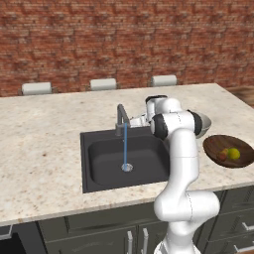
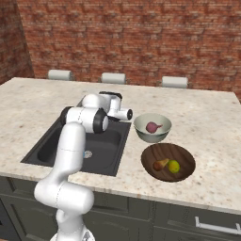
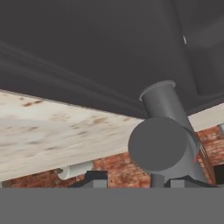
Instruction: Pick the pears from the sink and place them in one bowl. Place the onion in the other bowl. Then turn off the sink faucet.
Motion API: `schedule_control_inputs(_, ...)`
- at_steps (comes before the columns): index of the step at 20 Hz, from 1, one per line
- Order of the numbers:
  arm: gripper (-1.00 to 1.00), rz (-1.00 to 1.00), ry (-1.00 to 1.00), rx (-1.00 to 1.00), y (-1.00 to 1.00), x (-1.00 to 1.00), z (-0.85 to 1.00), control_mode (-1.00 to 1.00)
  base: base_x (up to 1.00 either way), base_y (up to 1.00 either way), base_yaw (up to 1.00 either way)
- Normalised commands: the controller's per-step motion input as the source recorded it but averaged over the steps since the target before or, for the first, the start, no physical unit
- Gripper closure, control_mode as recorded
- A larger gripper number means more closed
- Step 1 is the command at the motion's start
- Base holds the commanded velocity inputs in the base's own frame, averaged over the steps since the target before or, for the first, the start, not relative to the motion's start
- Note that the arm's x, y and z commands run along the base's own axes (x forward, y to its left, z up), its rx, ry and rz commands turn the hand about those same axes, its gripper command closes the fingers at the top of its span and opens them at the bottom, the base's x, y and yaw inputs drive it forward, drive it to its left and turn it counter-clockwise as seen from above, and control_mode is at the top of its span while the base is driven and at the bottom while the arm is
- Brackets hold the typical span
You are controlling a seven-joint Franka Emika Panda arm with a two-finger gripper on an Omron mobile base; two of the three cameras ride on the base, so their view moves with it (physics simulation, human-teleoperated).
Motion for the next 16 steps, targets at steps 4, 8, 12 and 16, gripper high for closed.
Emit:
schedule_control_inputs(4, 1.0, 0.0, 0.0, 0.0, 0.03, 0.02, 0.0, -1.0, 0.0, 0.0, 0.0)
schedule_control_inputs(8, 1.0, 0.0, 0.01, 0.0, 0.2, 0.12, 0.0, -1.0, 0.0, 0.0, 0.0)
schedule_control_inputs(12, 1.0, 0.06, 0.0, 0.0, 0.15, 0.33, 0.0, -1.0, 0.0, 0.0, 0.0)
schedule_control_inputs(16, 1.0, 0.1, 0.05, 0.0, 0.29, 0.45, 0.0, -1.0, 0.0, 0.0, 0.0)
